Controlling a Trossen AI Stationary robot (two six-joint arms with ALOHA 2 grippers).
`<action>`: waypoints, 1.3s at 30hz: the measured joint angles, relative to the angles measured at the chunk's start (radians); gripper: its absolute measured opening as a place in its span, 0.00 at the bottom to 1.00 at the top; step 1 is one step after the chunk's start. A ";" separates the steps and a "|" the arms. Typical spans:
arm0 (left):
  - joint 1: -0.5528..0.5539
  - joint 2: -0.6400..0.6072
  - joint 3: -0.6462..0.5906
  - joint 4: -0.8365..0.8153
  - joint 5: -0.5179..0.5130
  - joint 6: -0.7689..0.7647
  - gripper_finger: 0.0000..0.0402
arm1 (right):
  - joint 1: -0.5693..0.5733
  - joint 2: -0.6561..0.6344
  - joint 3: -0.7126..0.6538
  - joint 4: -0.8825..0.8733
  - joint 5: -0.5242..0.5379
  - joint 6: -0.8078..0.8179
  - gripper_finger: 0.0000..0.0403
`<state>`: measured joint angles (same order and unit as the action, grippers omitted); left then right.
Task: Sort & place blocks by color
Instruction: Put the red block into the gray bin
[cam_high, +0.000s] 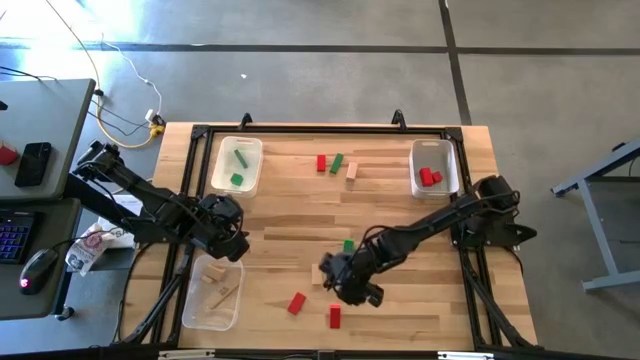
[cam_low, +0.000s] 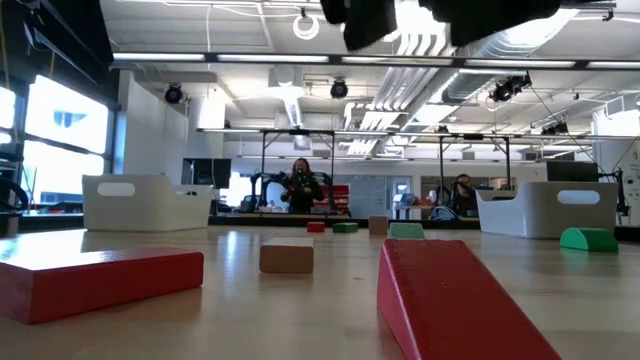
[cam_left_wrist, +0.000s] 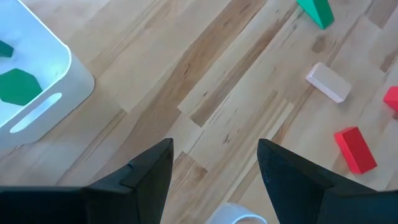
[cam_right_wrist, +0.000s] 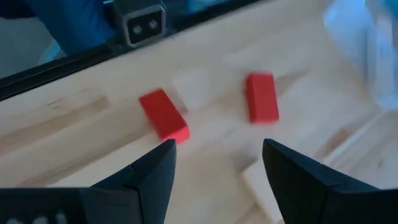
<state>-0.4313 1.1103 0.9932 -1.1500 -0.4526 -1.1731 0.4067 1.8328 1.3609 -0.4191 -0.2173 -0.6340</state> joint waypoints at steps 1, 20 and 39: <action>0.000 0.000 0.000 0.000 0.000 -0.001 0.54 | 0.008 0.000 0.000 0.015 0.000 -0.024 0.56; 0.000 0.000 0.000 0.007 0.002 -0.029 0.54 | 0.055 0.078 -0.001 0.141 -0.068 -0.134 0.56; 0.000 0.000 0.000 0.057 -0.005 -0.028 0.54 | 0.055 0.217 -0.001 0.161 -0.074 -0.222 0.56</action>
<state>-0.4313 1.1107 0.9928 -1.0931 -0.4572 -1.2011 0.4622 2.0499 1.3602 -0.2578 -0.2916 -0.8559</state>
